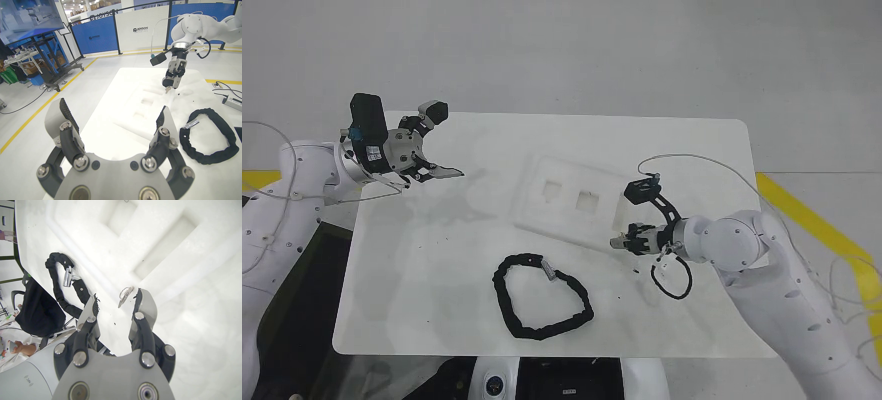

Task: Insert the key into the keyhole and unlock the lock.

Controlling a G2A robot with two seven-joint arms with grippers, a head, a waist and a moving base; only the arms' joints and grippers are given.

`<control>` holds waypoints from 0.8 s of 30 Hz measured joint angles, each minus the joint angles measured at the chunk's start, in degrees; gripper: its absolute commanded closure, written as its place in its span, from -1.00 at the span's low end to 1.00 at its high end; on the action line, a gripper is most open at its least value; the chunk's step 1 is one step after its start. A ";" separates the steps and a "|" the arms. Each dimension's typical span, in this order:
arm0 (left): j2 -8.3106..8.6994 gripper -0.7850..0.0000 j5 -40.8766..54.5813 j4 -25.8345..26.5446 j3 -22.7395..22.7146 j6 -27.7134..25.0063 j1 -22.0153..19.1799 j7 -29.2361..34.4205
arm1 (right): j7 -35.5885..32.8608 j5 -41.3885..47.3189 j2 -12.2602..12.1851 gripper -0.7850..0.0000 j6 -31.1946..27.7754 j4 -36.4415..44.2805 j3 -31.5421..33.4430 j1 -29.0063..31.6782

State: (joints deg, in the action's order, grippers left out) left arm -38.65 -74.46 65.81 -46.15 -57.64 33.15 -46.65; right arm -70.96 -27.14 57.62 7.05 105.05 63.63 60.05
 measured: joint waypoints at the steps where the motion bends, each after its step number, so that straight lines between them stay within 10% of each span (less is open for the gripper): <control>1: 0.00 -1.00 0.00 0.00 0.00 0.00 0.00 0.00 | 0.16 0.11 0.01 0.22 0.07 -0.12 -0.04 0.05; 11: 0.00 -1.00 0.00 0.00 0.00 0.00 0.00 0.00 | 1.22 0.33 -0.02 0.47 0.56 -0.97 -0.09 0.20; 17: 0.00 -1.00 0.00 0.00 0.00 0.00 0.00 0.00 | 1.31 0.14 0.07 0.98 1.15 -1.49 -0.66 -0.30; 24: 0.00 -1.00 0.00 0.00 0.00 0.00 0.00 0.00 | 1.06 -1.42 0.07 1.00 2.89 -1.67 -0.94 -1.21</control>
State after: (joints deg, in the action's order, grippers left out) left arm -38.65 -74.46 65.81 -46.15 -57.64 33.15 -46.65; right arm -69.89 -28.56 57.70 9.94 103.38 62.70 58.84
